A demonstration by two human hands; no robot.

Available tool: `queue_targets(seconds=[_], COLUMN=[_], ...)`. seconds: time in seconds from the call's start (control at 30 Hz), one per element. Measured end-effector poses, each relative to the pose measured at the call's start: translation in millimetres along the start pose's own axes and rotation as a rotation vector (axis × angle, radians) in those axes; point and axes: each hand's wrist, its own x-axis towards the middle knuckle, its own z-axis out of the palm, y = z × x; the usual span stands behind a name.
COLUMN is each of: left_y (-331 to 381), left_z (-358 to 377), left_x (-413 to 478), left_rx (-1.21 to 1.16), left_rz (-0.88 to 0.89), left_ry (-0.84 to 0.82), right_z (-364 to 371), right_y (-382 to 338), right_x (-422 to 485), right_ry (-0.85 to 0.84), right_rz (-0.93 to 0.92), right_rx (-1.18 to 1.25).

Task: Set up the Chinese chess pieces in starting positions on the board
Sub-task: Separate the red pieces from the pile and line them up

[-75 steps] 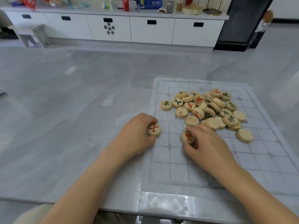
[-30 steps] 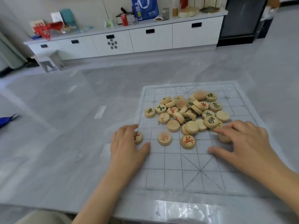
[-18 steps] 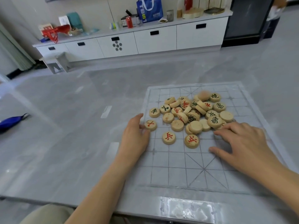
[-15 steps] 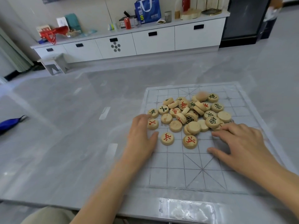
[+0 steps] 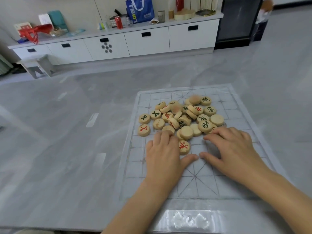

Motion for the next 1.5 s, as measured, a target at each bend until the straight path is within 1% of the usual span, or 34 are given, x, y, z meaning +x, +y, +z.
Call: queue_targets(seconds=[0.1, 0.17, 0.23, 0.3, 0.4, 0.5, 0.57, 0.63, 0.73, 0.8, 0.9, 1.0, 1.07, 1.13, 1.2, 1.27, 1.33, 1.4, 1.47, 1.5], left_y=[3.6, 1.0, -4.1, -7.7, -6.5, -4.8, -15.3, -39.2, -89.6, -114.0, -124.9, -124.5, -123.3, -123.0, -121.9, -121.9, -122.8, -125.0, -132.3, -138.7], left_z=[0.7, 0.6, -2.8, -6.3, -5.8, -9.1, -17.5, -29.5, -40.0, -39.6, -38.3, -38.0, -35.3, -32.1, -29.1, -27.6, -27.7, -27.8, -28.1, -28.2], left_x=[4.3, 0.9, -8.3, -17.4, -21.9, -24.6, -28.6, -29.8, -23.6, -16.6, -10.4, -8.9, -9.4, -11.6, -12.5, -12.5, -11.5, -10.4, -8.3, -7.0], left_rx=[0.017, -0.099, -0.257, -0.362, -0.343, -0.314, -0.376, -0.430, -0.410, -0.413, -0.445, -0.467, -0.470, -0.478, -0.472, -0.448, -0.445, -0.431, -0.387, -0.355], left_rz=[-0.003, 0.055, 0.106, 0.098, 0.020, -0.008, -0.079, -0.215, -0.419, -0.485, -0.448, -0.397, -0.380, -0.374, -0.386, -0.397, -0.413, -0.393, -0.358, -0.345], left_ry=[-0.006, -0.046, -0.128, -0.203, -0.173, -0.172, -0.186, -0.178, -0.121, -0.147, -0.211, -0.217, -0.195, -0.140, -0.094, -0.089, -0.111, -0.115, -0.083, -0.066], right_z=[-0.6, -0.8, -2.2, -3.9, -6.0, -7.3, -8.0, -9.9, -13.5, -15.6, -13.8, -11.9, -14.3, -18.6, -23.2, -24.1, -22.7, -20.5, -21.1, -22.9], right_y=[0.8, 0.3, -1.9, -4.1, -5.8, -4.7, -2.1, 0.3, 1.8, 2.7, 5.5, 9.5, 12.9, 16.2, 20.2, 23.3, 22.7, 20.6, 17.8, 15.8], right_x=[-1.0, -1.7, -2.5, -3.1, -3.7, -4.6, -5.3, -5.5, -3.1, -1.7, -0.9, 0.3, 1.7, 4.0, 6.3, 8.3, 10.0, 11.1, 11.7, 12.1], right_ry=[-0.004, -0.004, 0.001, -0.011, -0.049, -0.074, -0.081, -0.064, -0.039, -0.046, -0.067, -0.078, -0.072, -0.081, -0.119, -0.187, -0.251, -0.258, -0.229, -0.217], right_rz=[-0.005, -0.008, -0.010, -0.011, -0.005, 0.012, 0.028, 0.038, 0.051, 0.072, 0.082, 0.086, 0.111, 0.172, 0.249, 0.322, 0.351, 0.339, 0.299, 0.284], right_rx=[0.000, 0.004, 0.007, 0.007, 0.015, 0.017, 0.020, 0.012, 0.042, 0.065, 0.055, 0.044, 0.031, 0.017, -0.004, -0.015, -0.032, -0.029, 0.057, 0.178])
